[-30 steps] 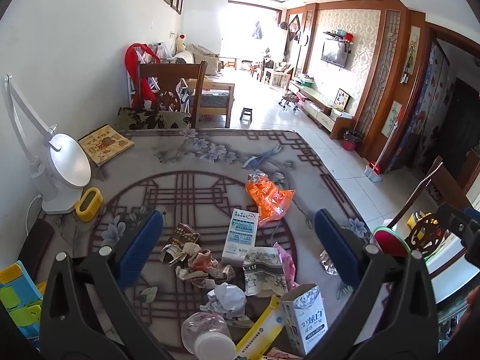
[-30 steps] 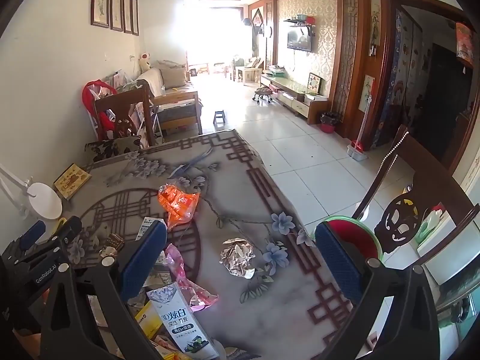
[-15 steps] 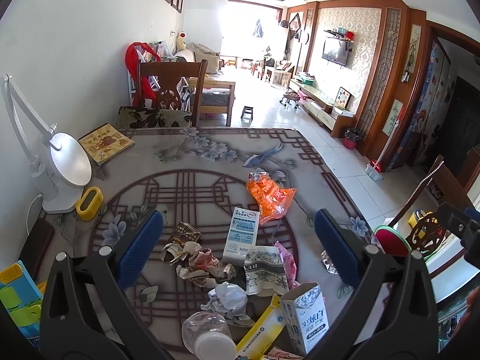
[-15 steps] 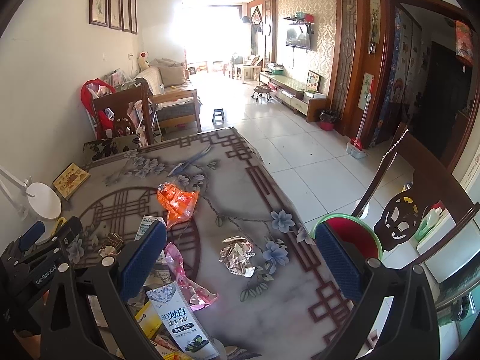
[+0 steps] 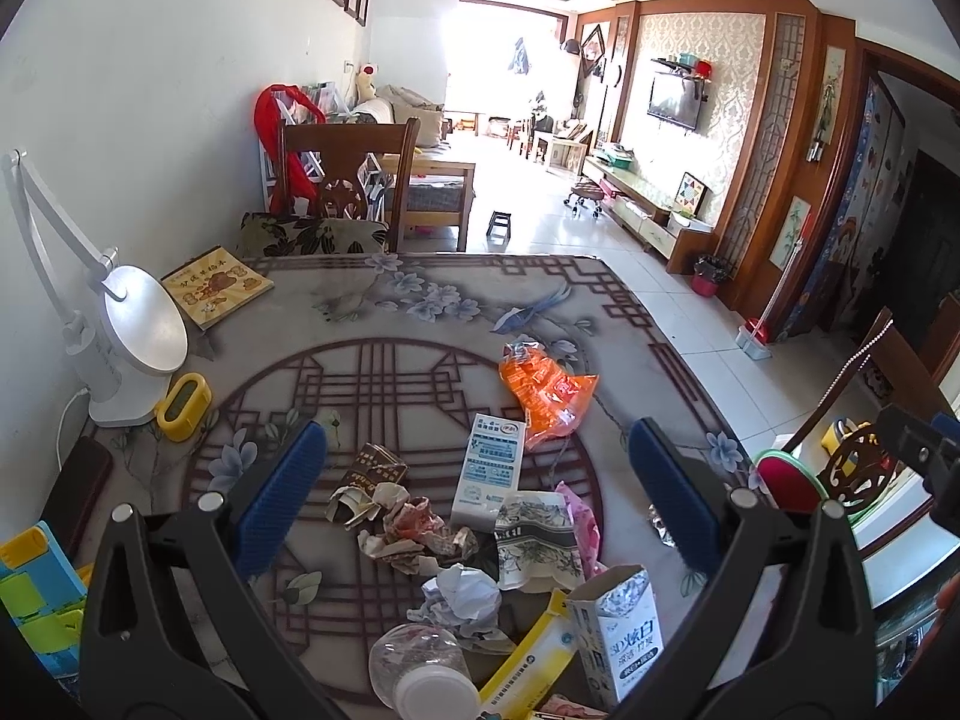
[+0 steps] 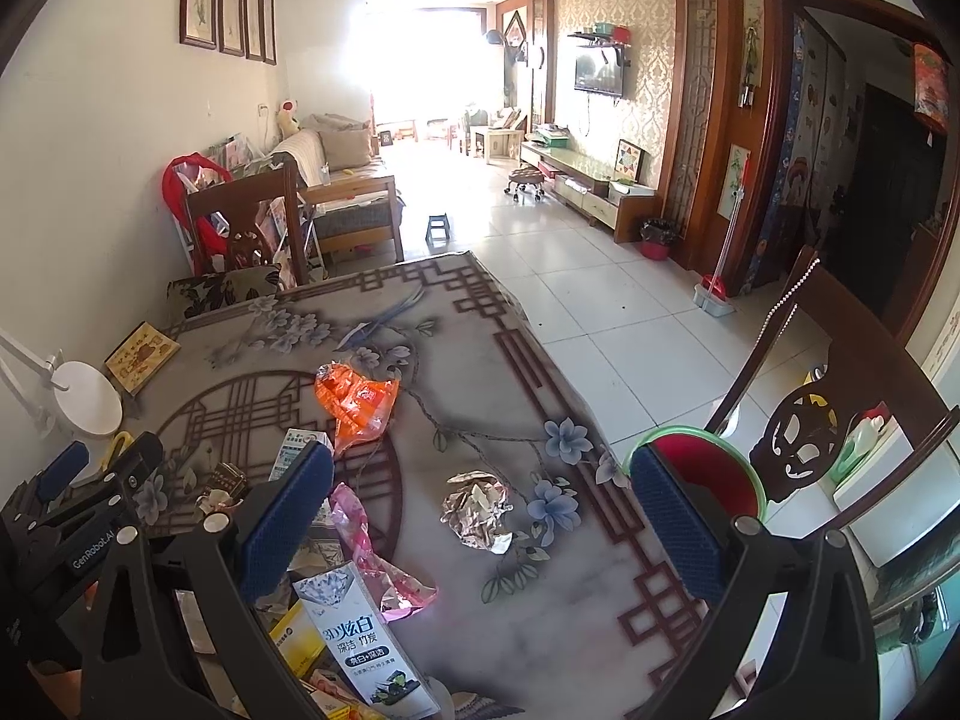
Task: Collect trash
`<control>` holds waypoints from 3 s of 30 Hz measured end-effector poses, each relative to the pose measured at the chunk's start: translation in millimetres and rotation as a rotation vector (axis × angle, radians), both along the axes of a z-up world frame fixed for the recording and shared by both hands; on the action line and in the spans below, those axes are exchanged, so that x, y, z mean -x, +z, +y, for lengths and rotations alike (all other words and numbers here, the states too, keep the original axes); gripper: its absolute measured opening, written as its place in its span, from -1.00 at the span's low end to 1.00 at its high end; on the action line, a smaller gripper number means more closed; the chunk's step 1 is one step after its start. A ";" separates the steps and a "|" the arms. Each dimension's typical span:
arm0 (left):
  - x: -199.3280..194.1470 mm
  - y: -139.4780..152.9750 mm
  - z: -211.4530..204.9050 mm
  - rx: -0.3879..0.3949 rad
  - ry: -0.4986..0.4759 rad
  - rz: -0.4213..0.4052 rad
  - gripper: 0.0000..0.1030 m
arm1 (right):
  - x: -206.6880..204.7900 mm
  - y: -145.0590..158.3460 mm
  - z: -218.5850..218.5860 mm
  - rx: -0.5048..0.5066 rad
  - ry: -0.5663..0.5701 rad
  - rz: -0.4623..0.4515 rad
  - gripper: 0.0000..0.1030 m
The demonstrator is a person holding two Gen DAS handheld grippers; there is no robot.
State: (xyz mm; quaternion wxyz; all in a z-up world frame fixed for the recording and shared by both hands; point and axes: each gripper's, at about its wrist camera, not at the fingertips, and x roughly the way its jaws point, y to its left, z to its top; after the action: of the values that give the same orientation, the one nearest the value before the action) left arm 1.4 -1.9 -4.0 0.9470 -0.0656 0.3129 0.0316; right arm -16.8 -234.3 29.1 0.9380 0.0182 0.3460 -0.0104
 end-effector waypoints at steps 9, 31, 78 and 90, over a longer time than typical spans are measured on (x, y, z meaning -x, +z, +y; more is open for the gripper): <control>1.0 -2.3 -1.8 -0.005 0.005 0.005 0.93 | -0.1 -1.0 0.4 -0.002 -0.001 0.001 0.87; 1.4 -3.1 -1.9 -0.005 0.005 0.006 0.93 | -0.2 -0.8 -0.2 -0.001 -0.005 0.004 0.87; 34.1 -102.0 27.7 0.047 -0.231 0.377 0.56 | 37.3 -160.7 18.9 -0.231 0.506 0.572 -0.50; 24.6 -72.7 39.0 0.069 -0.157 0.288 -0.03 | 16.5 -103.0 10.0 -0.324 0.518 0.416 -0.52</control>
State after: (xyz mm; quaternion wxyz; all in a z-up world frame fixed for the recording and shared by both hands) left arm -23.2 37.0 -76.7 0.8892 -0.0685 0.4503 -0.0441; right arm -33.2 -224.3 -73.9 0.8042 0.0758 0.5195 0.2787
